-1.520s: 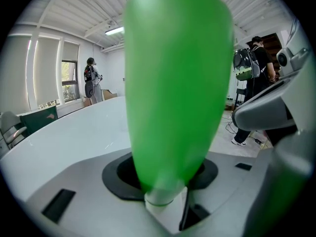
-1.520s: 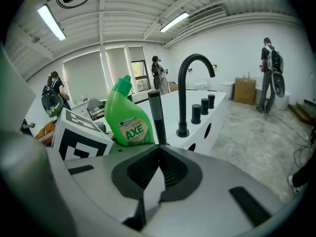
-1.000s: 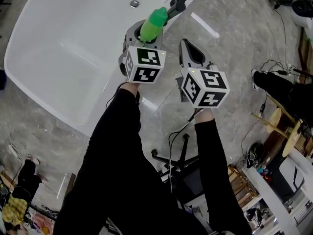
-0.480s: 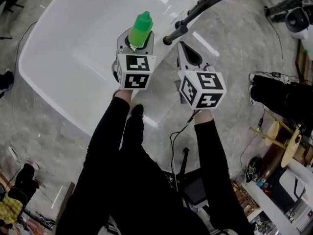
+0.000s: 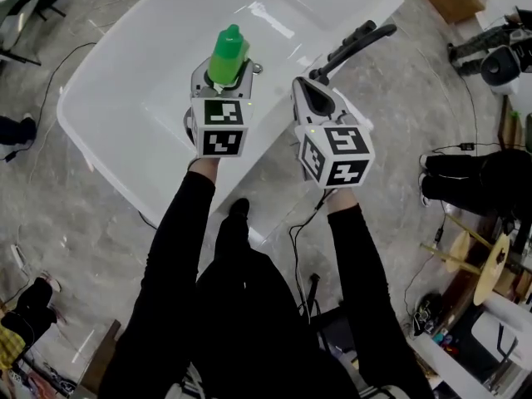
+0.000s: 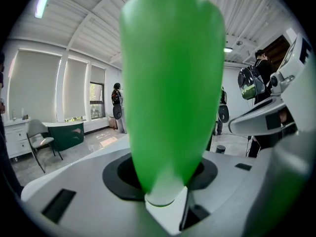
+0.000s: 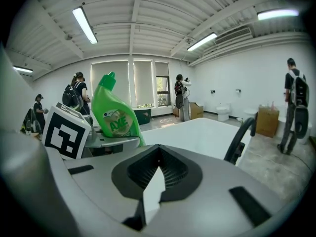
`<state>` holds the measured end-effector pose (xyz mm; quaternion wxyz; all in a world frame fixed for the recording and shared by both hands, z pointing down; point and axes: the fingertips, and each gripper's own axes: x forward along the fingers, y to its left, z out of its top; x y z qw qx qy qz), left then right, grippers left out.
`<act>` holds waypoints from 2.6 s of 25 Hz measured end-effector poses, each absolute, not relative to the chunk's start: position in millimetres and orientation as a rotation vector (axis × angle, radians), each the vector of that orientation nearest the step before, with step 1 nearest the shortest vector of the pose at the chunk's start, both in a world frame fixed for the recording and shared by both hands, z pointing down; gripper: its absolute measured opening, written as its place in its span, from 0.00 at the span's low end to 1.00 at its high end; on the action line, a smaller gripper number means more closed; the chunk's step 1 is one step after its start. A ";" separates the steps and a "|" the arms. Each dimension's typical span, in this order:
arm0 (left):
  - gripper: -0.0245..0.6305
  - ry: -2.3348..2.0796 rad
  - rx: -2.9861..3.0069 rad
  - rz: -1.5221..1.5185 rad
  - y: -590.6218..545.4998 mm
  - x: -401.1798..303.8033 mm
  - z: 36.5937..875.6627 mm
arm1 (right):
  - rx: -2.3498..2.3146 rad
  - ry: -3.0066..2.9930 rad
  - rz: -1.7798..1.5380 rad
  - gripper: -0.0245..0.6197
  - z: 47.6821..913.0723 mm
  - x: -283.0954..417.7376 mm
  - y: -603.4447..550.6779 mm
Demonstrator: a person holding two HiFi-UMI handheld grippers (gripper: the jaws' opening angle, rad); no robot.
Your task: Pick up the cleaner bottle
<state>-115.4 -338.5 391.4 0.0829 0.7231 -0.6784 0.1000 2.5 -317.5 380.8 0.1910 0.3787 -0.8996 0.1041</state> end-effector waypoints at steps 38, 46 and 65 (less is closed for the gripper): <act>0.33 -2.517 1.564 0.192 -168.6 -324.1 312.5 | 0.380 -2.760 0.044 0.04 313.7 -204.6 -234.3; 0.33 -2.503 1.527 0.203 -142.9 -334.0 328.9 | 0.303 -2.759 0.074 0.04 329.7 -224.3 -210.0; 0.33 -2.459 1.504 0.210 -130.8 -345.0 353.7 | 0.269 -2.699 0.054 0.04 356.0 -244.3 -200.1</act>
